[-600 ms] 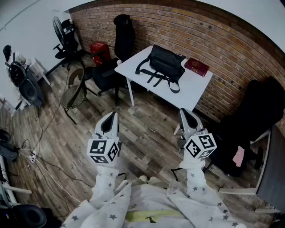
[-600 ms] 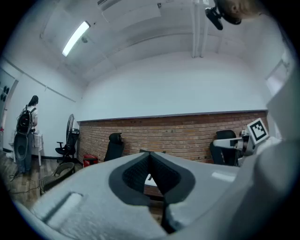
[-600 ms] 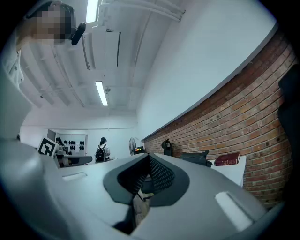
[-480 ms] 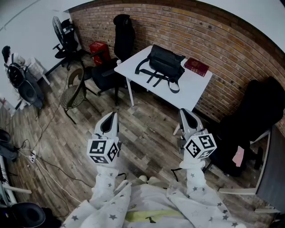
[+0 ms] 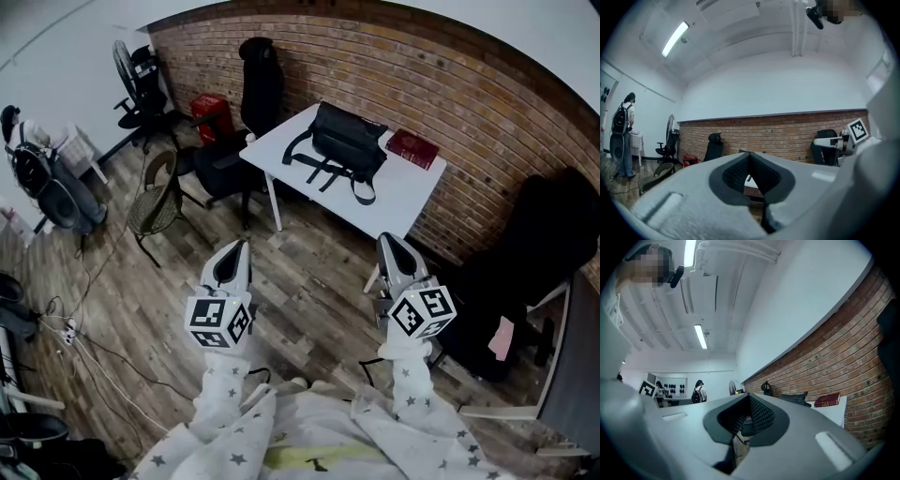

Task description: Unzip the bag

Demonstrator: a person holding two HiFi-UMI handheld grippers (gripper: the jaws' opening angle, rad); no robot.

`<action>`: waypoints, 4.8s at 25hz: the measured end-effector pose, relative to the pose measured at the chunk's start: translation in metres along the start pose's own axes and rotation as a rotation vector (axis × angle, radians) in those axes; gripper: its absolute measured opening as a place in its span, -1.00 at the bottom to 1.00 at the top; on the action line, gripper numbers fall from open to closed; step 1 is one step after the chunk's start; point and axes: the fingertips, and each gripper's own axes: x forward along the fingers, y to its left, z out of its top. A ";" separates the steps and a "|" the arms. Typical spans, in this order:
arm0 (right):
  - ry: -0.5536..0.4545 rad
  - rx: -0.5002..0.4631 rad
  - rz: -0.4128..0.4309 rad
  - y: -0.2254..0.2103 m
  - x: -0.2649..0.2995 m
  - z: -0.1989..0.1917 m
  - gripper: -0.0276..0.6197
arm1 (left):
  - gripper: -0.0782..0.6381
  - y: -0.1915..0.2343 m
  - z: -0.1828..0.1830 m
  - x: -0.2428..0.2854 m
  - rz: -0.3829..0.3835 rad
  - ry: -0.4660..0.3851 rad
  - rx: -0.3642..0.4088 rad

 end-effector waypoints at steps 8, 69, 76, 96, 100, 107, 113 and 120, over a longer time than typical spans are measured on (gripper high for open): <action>0.011 0.035 -0.002 -0.013 0.004 -0.012 -0.92 | -0.79 -0.003 -0.014 0.006 0.023 0.032 -0.015; 0.118 0.136 -0.193 -0.199 0.396 -0.113 -0.92 | -0.79 0.200 -0.067 0.436 -0.174 0.153 -0.079; 0.126 0.152 -0.213 -0.235 0.434 -0.116 -0.92 | -0.79 0.205 -0.074 0.492 -0.207 0.176 -0.089; 0.231 0.228 -0.141 -0.249 0.506 -0.182 -0.92 | -0.79 0.186 -0.110 0.599 -0.440 0.289 -0.072; 0.282 0.244 -0.176 -0.250 0.517 -0.204 -0.91 | -0.79 0.176 -0.117 0.621 -0.551 0.329 -0.053; 0.319 0.252 -0.293 -0.256 0.535 -0.231 -0.77 | -0.79 0.162 -0.129 0.654 -0.729 0.373 -0.025; 0.358 0.285 -0.375 -0.261 0.544 -0.260 -0.55 | -0.78 0.149 -0.134 0.676 -0.869 0.375 -0.007; 0.432 0.248 -0.470 -0.266 0.553 -0.278 -0.55 | -0.40 0.123 -0.131 0.694 -1.030 0.380 -0.019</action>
